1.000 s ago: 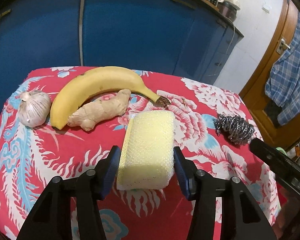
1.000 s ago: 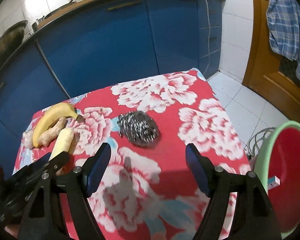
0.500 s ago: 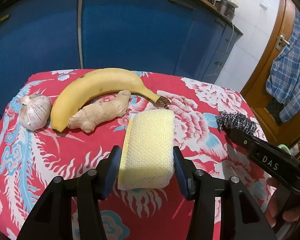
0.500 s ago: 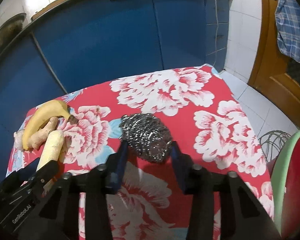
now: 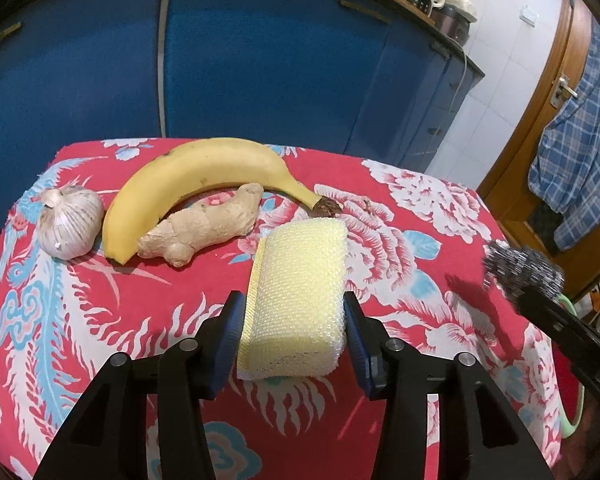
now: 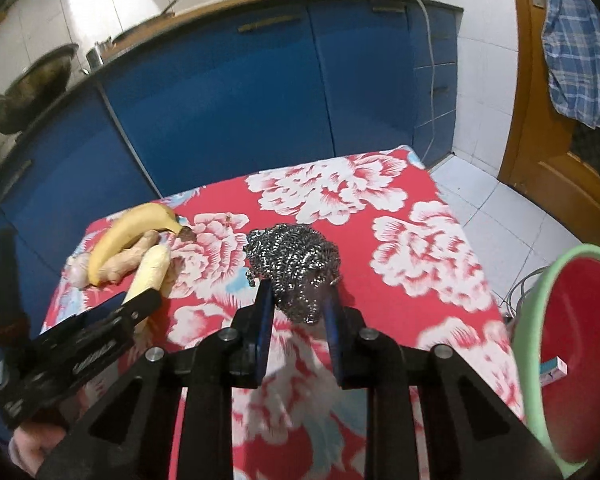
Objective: Collect trash
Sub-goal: 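Carry the yellow sponge and steel wool ball over the red bucket with both tools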
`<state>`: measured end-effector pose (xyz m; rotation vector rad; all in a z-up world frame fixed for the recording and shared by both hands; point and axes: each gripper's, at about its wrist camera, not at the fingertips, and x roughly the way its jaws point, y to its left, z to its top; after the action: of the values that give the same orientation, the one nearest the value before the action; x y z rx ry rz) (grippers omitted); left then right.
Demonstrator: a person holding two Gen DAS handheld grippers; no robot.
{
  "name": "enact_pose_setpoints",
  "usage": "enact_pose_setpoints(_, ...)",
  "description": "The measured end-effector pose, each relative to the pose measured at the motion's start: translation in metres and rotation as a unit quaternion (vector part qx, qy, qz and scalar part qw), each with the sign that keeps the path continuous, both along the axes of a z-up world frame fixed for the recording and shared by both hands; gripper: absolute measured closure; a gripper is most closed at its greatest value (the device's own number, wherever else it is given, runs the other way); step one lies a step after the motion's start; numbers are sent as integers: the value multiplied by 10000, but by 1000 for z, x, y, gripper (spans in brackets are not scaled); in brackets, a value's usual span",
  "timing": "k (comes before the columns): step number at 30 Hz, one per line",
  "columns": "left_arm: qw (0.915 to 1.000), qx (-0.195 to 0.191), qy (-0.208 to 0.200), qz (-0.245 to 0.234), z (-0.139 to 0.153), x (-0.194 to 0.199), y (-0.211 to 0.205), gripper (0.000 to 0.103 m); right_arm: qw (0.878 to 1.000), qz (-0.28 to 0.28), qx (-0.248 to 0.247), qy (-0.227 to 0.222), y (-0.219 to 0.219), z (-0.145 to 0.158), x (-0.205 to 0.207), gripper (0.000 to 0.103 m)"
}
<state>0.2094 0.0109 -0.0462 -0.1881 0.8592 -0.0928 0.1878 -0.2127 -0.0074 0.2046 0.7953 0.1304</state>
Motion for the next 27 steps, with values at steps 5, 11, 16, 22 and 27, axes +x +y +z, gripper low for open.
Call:
enact_pose_setpoints(5, 10000, 51, -25, -32, 3, -3, -3, 60, 9997, -199, 98, -140, -16, 11, -30, 76)
enact_pose_setpoints(11, 10000, 43, -3, -15, 5, -3, -3, 63, 9985, -470, 190, -217, -38, 18, -60, 76)
enact_pose_setpoints(16, 9999, -105, -30, -79, 10, -8, -5, 64, 9967, -767, 179, -210, -62, 16, -87, 76)
enact_pose_setpoints(22, 9990, -164, -215, -345, 27, -20, -21, 63, 9923, -1210, 222, -133, -95, 11, -117, 76)
enact_pose_setpoints(27, 9970, -172, -386, -650, 45, -34, -43, 63, 9870, -1590, 220, -128, -123, 11, -137, 76)
